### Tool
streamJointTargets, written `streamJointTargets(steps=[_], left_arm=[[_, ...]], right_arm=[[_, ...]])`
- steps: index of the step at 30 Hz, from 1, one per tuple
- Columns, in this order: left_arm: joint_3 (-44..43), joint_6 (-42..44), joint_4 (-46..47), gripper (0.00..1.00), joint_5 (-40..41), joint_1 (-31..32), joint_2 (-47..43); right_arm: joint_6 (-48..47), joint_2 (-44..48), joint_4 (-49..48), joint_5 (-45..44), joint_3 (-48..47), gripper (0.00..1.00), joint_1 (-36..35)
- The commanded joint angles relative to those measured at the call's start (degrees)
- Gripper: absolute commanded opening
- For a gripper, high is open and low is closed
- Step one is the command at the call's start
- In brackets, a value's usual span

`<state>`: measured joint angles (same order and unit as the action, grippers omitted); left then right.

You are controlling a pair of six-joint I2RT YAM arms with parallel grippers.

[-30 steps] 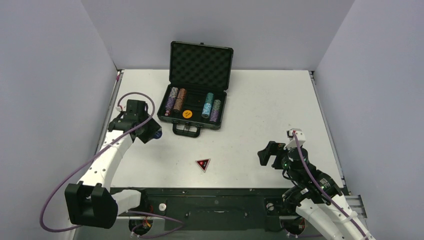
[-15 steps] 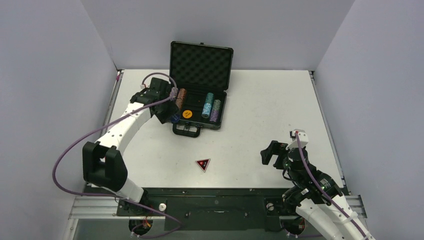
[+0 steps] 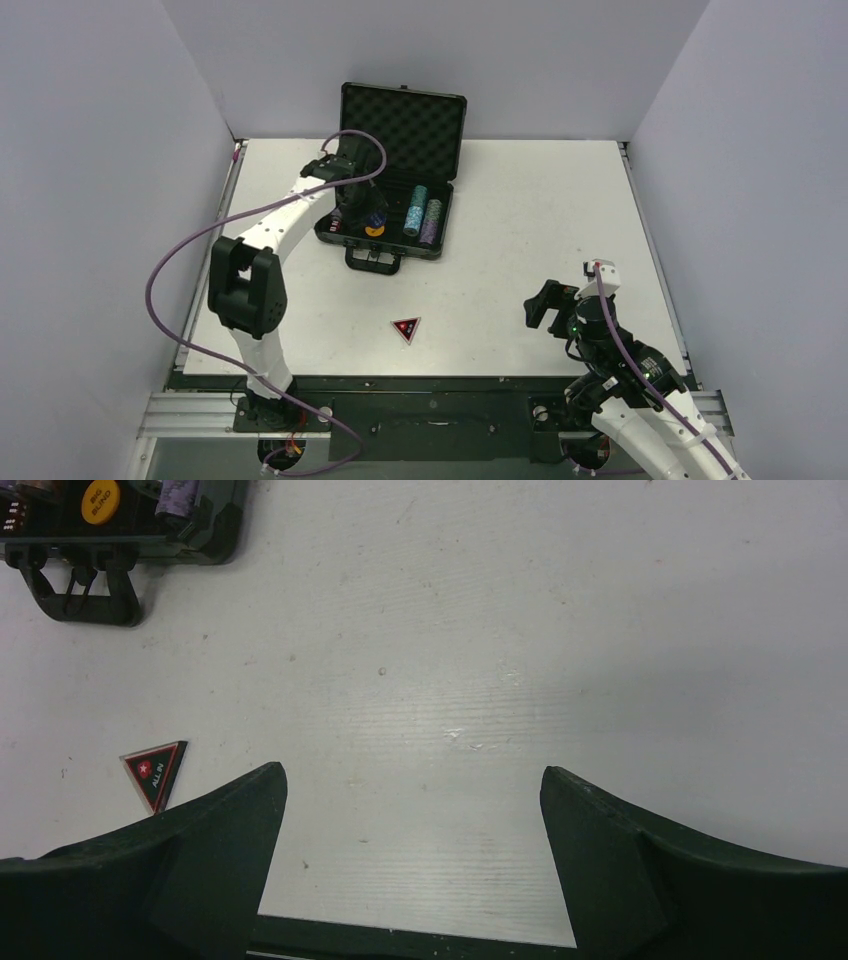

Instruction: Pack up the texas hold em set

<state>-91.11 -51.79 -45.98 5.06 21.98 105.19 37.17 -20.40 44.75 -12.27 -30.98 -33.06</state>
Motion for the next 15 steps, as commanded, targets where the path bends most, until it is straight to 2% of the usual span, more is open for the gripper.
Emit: streamJointTargets(steps=[1, 15], left_arm=[[-5.84, 0.67, -0.45, 0.25, 0.43, 1.0, 4.03], [-11.16, -2.68, -2.22, 0.25, 6.74, 2.5, 12.92]], right_arm=[[0.74, -0.69, -0.66, -1.73, -2.06, 0.93, -0.25], [-0.07, -2.0, -0.22, -0.98, -2.68, 0.93, -0.29]])
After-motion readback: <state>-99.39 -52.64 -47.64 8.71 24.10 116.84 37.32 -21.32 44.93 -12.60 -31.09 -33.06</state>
